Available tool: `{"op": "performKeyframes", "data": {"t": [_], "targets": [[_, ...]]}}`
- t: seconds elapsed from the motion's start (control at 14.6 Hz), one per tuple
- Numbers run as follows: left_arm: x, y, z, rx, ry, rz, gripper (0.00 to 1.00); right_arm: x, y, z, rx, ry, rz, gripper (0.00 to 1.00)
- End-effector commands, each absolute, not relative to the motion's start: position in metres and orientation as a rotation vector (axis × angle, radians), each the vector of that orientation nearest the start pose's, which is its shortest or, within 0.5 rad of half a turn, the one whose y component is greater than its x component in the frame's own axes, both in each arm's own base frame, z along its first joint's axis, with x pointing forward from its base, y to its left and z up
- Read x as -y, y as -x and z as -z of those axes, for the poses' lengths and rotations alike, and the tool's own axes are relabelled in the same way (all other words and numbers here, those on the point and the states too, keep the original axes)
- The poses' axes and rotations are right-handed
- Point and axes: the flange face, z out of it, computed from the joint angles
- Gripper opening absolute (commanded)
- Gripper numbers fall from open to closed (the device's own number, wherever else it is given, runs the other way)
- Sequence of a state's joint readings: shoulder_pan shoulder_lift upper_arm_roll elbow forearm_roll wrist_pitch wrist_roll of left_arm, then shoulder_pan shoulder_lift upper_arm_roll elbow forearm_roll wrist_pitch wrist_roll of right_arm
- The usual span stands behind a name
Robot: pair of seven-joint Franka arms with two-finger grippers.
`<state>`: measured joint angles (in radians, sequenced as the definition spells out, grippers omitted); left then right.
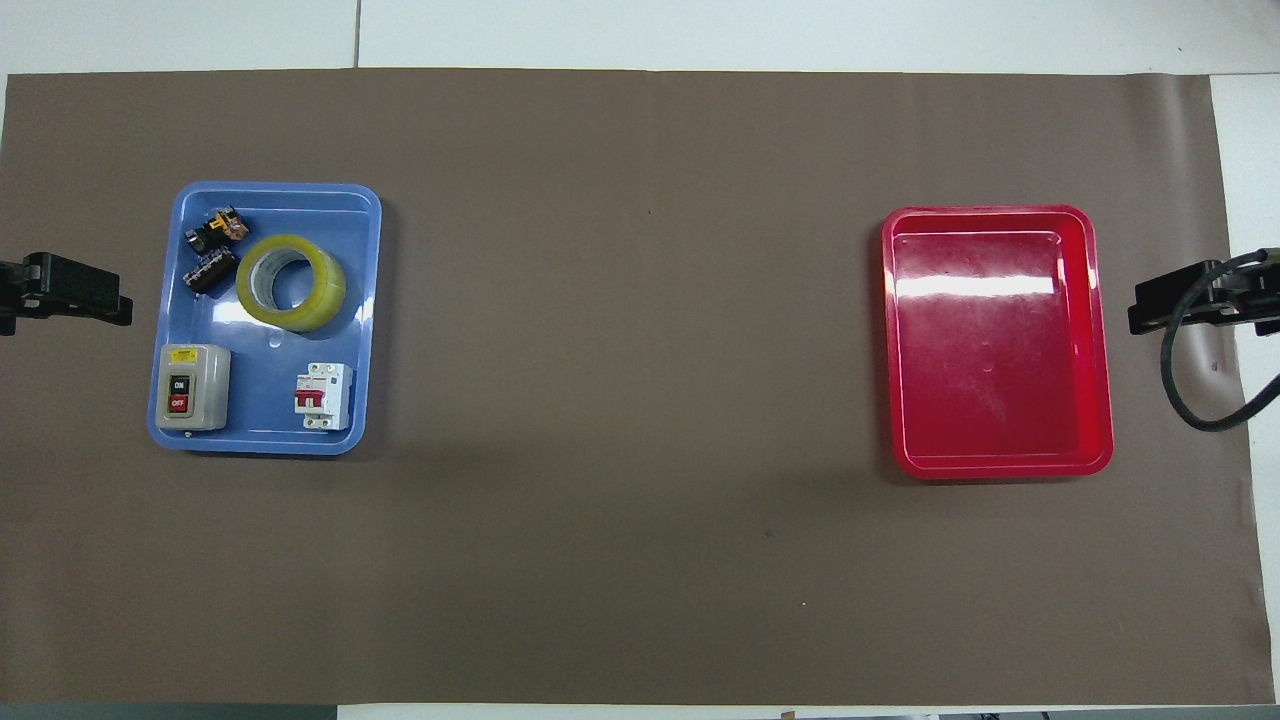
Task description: Place and move tape with both arms
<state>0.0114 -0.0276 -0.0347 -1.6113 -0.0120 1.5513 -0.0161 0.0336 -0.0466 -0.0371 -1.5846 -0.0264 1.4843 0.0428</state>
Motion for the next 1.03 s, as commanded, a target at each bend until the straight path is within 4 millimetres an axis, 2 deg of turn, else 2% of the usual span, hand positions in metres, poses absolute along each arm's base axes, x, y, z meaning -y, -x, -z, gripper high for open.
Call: {"op": "performKeyframes", "data": {"t": [0.0, 0.48, 0.68, 0.82, 0.96], "targets": [[0.01, -0.533, -0.621, -0.024, 3.142, -0.053, 1.0, 0.009, -0.53, -0.636, -0.057, 3.155, -0.07, 1.0], [0.01, -0.536, -0.62, -0.034, 3.142, -0.024, 1.0, 0.01, -0.53, -0.636, -0.059, 3.155, -0.07, 1.0], [0.007, -0.552, -0.589, -0.026, 3.143, 0.041, 1.0, 0.01, -0.53, -0.635, -0.059, 3.155, -0.073, 1.0], [-0.005, -0.562, -0.566, 0.003, 3.143, 0.07, 1.0, 0.01, -0.53, -0.636, -0.059, 3.155, -0.07, 1.0], [-0.008, -0.575, -0.533, 0.006, 3.141, 0.099, 1.0, 0.01, -0.53, -0.635, -0.057, 3.155, -0.073, 1.0]]}}
